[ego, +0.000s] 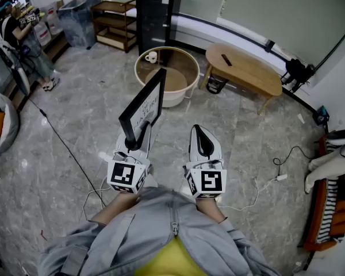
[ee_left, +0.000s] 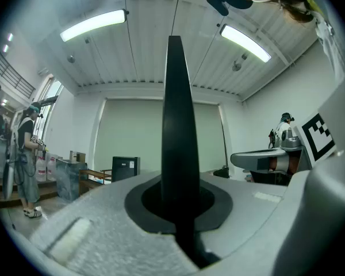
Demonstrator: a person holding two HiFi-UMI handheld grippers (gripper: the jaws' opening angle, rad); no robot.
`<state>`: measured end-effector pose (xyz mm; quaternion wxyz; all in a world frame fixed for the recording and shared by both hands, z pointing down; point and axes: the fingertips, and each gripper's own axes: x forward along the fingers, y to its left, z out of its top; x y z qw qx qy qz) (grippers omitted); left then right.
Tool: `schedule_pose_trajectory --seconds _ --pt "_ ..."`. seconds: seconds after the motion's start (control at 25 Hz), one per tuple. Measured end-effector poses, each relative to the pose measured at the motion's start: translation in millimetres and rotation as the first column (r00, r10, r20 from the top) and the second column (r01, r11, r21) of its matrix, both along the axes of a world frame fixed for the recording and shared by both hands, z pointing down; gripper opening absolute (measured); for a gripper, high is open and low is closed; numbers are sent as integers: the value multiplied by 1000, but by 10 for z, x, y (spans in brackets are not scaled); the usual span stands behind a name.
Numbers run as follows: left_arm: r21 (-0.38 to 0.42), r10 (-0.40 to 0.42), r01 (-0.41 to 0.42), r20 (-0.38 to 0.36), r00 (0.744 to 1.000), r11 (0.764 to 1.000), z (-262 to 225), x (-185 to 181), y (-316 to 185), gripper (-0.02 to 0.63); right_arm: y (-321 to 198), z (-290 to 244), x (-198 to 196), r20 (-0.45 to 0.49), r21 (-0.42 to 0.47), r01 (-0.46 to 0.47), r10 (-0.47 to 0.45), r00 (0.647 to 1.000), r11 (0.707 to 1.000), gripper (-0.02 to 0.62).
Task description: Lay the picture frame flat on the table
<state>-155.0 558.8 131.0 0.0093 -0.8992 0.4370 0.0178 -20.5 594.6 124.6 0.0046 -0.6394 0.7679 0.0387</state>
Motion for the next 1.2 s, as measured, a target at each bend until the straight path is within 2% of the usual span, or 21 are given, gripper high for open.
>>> schedule_pose_trajectory --seconds 0.24,0.52,0.88,1.2 --pt "-19 16 -16 -2 1000 1000 240 34 -92 8 -39 224 33 9 -11 3 -3 1000 1000 0" --pt "-34 38 -38 -13 999 999 455 142 -637 9 -663 406 142 14 -28 -4 5 1000 1000 0" --pt "-43 36 -37 -28 999 998 253 64 -2123 8 -2092 204 7 -6 -42 18 -19 1000 999 0" --pt "-47 80 -81 -33 996 996 277 105 -3108 8 -3009 251 85 0 -48 -39 39 999 998 0"
